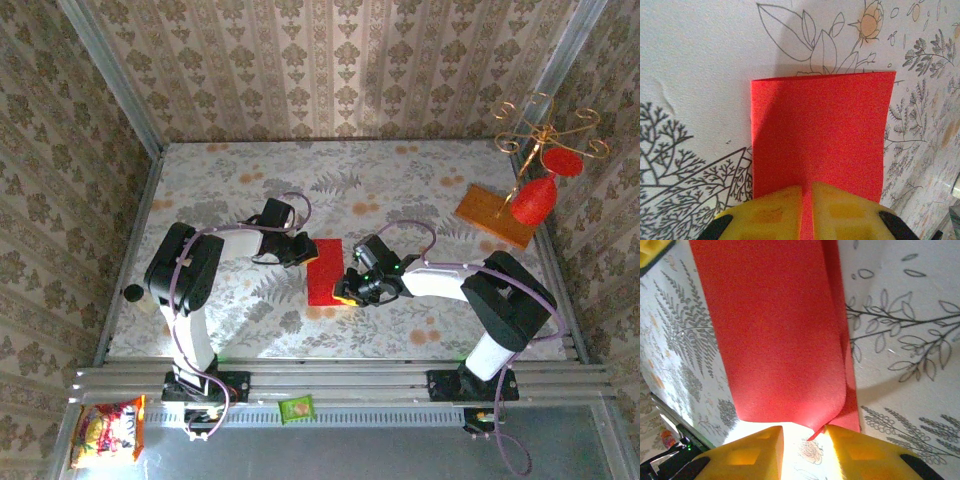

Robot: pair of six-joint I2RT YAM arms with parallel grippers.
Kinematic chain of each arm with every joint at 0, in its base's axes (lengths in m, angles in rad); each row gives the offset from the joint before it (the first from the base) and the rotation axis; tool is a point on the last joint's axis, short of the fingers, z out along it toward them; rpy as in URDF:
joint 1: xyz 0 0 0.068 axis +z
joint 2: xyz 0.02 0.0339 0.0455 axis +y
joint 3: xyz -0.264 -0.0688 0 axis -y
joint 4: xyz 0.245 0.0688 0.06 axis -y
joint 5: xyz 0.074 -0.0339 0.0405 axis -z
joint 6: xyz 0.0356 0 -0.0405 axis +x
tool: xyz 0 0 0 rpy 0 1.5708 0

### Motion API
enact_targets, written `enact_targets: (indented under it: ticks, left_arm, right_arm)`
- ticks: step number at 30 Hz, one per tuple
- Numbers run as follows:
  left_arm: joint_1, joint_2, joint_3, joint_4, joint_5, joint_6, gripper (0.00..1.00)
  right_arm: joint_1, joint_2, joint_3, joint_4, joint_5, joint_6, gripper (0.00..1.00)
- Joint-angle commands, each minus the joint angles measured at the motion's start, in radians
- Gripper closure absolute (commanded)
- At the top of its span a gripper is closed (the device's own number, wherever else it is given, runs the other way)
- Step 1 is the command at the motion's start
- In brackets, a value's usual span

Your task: Fold a paper plane with a square sheet of paper (pick it up from the middle)

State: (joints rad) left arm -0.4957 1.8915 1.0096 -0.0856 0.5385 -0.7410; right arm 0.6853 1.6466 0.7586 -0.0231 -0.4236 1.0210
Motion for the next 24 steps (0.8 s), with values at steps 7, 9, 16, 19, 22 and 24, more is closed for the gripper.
enact_targets:
  ticks: [7, 9, 16, 19, 22, 24]
  left_arm:
    - [0.003, 0.052, -0.028, -0.040, -0.043, -0.004, 0.85]
    - [0.002, 0.050, -0.029, -0.040, -0.043, -0.004, 0.85]
    - [0.003, 0.048, -0.040, -0.021, -0.054, -0.026, 0.85]
    - [0.003, 0.051, -0.045, -0.015, -0.049, -0.033, 0.85]
    - [0.003, 0.052, -0.047, -0.013, -0.045, -0.033, 0.85]
    - [0.003, 0.051, -0.048, -0.013, -0.045, -0.033, 0.85]
  right_arm:
    - [0.003, -0.014, 0.007, -0.065, 0.056, 0.016, 0.69]
    - [0.003, -0.024, 0.000, -0.074, 0.060, 0.026, 0.68]
    - [0.003, -0.029, -0.028, -0.014, 0.036, 0.074, 0.68]
    - [0.003, -0.016, -0.030, 0.004, 0.032, 0.093, 0.69]
    - [0.003, -0.011, -0.042, 0.033, 0.029, 0.108, 0.71]
    - [0.003, -0.008, -0.044, 0.041, 0.028, 0.114, 0.72]
